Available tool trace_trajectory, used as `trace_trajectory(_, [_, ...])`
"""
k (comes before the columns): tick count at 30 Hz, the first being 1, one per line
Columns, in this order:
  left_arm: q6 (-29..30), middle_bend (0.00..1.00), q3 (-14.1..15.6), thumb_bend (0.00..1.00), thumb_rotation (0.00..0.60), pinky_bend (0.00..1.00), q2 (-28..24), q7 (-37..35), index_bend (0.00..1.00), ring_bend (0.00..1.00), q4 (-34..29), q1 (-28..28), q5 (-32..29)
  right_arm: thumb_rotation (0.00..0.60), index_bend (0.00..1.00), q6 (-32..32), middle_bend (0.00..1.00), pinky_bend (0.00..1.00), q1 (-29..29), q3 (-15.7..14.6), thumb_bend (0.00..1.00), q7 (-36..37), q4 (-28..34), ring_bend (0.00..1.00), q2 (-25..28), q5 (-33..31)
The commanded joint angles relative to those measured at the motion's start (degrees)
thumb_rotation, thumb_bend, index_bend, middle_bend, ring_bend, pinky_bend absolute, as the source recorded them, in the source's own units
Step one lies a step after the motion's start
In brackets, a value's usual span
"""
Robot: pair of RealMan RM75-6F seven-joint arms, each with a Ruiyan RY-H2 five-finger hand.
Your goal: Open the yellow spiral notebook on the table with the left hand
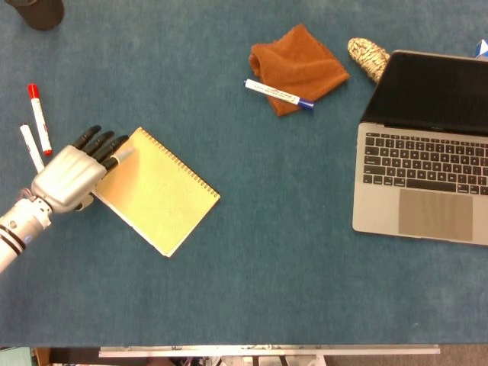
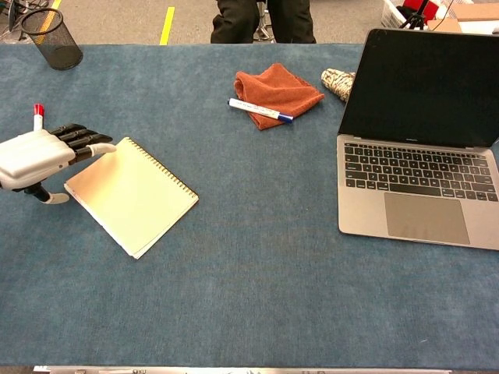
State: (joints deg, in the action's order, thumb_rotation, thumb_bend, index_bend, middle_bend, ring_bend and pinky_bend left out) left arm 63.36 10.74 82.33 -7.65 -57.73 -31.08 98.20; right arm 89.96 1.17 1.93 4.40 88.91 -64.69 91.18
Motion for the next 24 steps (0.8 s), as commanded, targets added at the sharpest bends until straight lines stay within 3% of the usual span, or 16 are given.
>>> trace_trajectory(1, [-0.2, 0.02, -0.5, 0.17, 0.6, 0.0, 1.2, -2.2, 0.04, 0.0, 1.8, -0.1, -0.4, 0.6, 0.16, -0.1, 0.21, 0.18, 0.0, 0.0, 0.19, -0.2, 0.2, 0.1, 0.0, -0.1])
trace_trajectory(14, [-4.5, 0.02, -4.7, 0.17, 0.6, 0.0, 4.5, -5.9, 0.04, 0.0, 4.9, -3.9, -3.5, 0.6, 0.16, 0.3, 0.21, 0.18, -0.4, 0.0, 0.19, 0.5, -0.5, 0.1, -0.2, -0.6])
trace_trajectory(24, [-5.7, 0.02, -7.1, 0.17, 0.6, 0.0, 4.3, -4.4, 0.04, 0.0, 1.3, -6.4, -4.9, 0.6, 0.16, 0.9, 0.21, 0.18, -1.1, 0.0, 0.19, 1.8, -1.6, 0.1, -0.3, -0.9])
